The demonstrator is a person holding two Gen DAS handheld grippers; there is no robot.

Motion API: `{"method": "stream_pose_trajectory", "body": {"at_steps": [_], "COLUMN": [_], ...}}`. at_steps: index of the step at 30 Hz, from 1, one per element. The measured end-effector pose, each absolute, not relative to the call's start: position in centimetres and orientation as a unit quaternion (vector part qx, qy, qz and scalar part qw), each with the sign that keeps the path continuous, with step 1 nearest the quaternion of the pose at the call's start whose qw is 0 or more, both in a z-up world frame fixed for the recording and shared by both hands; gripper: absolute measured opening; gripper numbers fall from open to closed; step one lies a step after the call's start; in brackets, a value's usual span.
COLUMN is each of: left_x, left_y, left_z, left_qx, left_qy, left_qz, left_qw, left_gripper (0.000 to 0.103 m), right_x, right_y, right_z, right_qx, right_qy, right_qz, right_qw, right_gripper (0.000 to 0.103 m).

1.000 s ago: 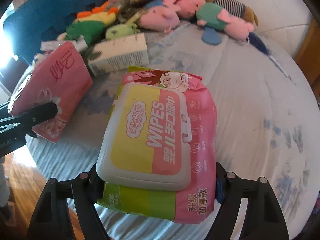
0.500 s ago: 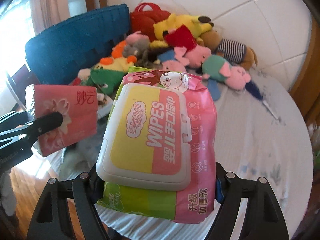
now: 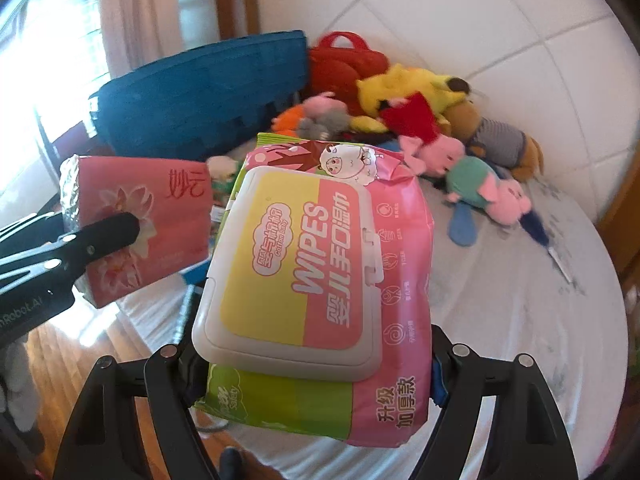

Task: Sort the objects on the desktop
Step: 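Carry the tissue pack and wipes pack with both tools over the blue crate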

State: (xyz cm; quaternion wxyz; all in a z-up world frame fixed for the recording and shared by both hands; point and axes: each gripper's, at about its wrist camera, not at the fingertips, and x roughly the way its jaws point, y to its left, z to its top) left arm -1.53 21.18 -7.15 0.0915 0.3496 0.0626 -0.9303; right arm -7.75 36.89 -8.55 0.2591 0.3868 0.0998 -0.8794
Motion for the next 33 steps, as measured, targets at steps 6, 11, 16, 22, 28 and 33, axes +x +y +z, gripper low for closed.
{"method": "stream_pose_trajectory", "body": {"at_steps": [6,11,16,22,28,33], "left_x": [0.9,3.1,4.8,5.0,3.5,1.4], "left_y": [16.3,11.5,7.3,3.1,-1.4,-6.0], "left_z": [-6.1,-4.4,-1.5,2.5,6.0,7.8], "left_qx": [0.338,0.316,0.279,0.231,0.184,0.175], "left_qy": [0.069,0.069,0.059,0.055,0.049,0.046], "left_qz": [-0.931,-0.937,-0.947,-0.956,-0.956,-0.953], "left_qw": [0.118,0.134,0.148,0.174,0.223,0.242], "left_gripper": [0.053,0.053,0.053,0.053,0.053,0.053], "right_x": [-6.1,-4.2,-2.9,-3.2,-4.8,-7.3], "right_y": [31.4,26.9,22.0,16.8,12.5,7.9], "right_z": [-7.1,-5.2,-3.1,-0.3,3.4,6.0], "right_qx": [0.367,0.340,0.310,0.277,0.220,0.189], "right_qy": [0.112,0.113,0.111,0.123,0.128,0.129], "right_qz": [-0.876,-0.880,-0.885,-0.884,-0.883,-0.880], "right_qw": [0.291,0.312,0.330,0.357,0.394,0.416], "right_gripper": [0.080,0.080,0.080,0.080,0.080,0.080]}}
